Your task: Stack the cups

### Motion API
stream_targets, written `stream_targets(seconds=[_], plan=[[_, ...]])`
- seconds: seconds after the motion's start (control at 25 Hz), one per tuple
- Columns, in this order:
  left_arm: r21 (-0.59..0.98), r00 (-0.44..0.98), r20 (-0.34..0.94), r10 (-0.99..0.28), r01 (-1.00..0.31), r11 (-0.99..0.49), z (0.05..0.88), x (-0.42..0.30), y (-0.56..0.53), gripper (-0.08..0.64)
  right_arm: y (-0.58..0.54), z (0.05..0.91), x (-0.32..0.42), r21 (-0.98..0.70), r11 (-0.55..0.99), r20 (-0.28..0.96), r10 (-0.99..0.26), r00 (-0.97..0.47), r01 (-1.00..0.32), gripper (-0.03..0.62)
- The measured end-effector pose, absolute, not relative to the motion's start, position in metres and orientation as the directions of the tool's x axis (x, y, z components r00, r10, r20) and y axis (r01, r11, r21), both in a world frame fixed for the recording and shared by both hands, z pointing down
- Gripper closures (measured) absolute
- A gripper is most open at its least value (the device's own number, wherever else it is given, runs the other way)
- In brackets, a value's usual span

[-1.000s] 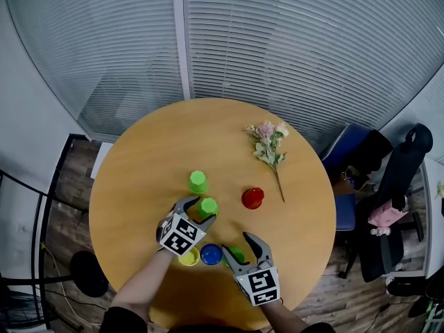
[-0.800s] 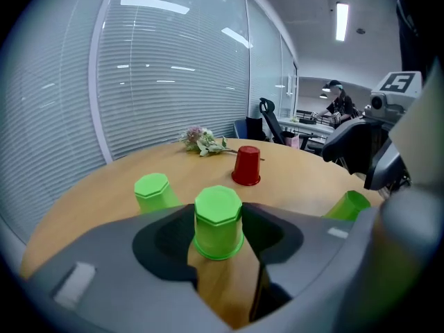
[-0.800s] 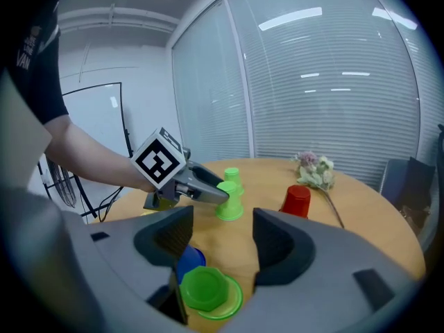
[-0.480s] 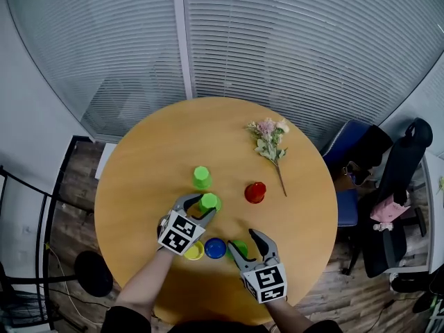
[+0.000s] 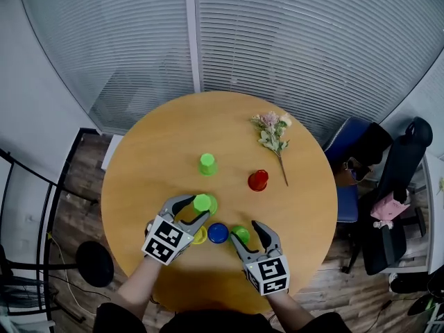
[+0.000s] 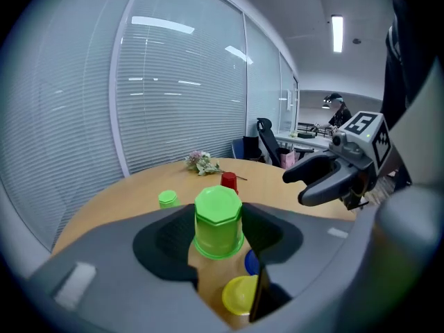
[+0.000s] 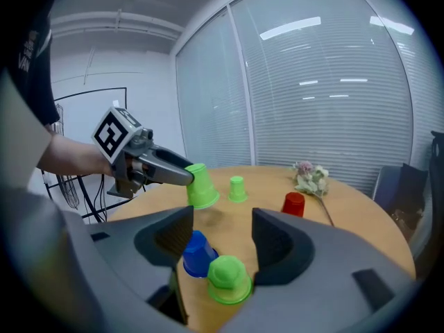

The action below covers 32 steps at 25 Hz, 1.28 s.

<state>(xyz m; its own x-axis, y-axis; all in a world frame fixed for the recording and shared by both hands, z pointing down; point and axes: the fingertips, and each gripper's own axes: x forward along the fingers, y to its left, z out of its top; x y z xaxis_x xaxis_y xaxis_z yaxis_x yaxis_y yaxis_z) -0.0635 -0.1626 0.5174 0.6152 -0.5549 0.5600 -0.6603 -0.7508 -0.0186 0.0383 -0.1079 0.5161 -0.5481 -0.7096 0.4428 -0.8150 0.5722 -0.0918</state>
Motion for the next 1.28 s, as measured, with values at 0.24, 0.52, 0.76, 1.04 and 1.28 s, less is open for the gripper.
stream_targets(seconds=[0.24, 0.52, 0.76, 1.04, 1.28], plan=[[-0.019, 0.606, 0.579, -0.545, -0.659, -0.752, 0.516, -0.063, -0.125, 0.342, -0.097, 0.509, 0.039, -0.086, 0.581, 0.438, -0.707, -0.555, -0.809, 0.337], [-0.010, 0.593, 0.605, -0.531, -0.662, -0.750, 0.536, -0.062, -0.093, 0.342, -0.077, 0.507, 0.038, -0.084, 0.578, 0.440, -0.709, -0.551, -0.811, 0.337], [-0.012, 0.590, 0.606, -0.533, -0.663, -0.748, 0.549, -0.061, -0.086, 0.339, -0.064, 0.506, 0.040, -0.075, 0.563, 0.439, -0.723, -0.534, -0.823, 0.337], [-0.020, 0.599, 0.546, -0.585, -0.689, -0.724, 0.527, -0.066, -0.080, 0.275, -0.051, 0.495, 0.042, -0.057, 0.534, 0.424, -0.752, -0.505, -0.844, 0.337], [-0.015, 0.559, 0.390, -0.732, -0.790, -0.612, 0.488, -0.082, -0.055, 0.275, -0.045, 0.487, 0.053, -0.032, 0.490, 0.399, -0.793, -0.460, -0.871, 0.337]])
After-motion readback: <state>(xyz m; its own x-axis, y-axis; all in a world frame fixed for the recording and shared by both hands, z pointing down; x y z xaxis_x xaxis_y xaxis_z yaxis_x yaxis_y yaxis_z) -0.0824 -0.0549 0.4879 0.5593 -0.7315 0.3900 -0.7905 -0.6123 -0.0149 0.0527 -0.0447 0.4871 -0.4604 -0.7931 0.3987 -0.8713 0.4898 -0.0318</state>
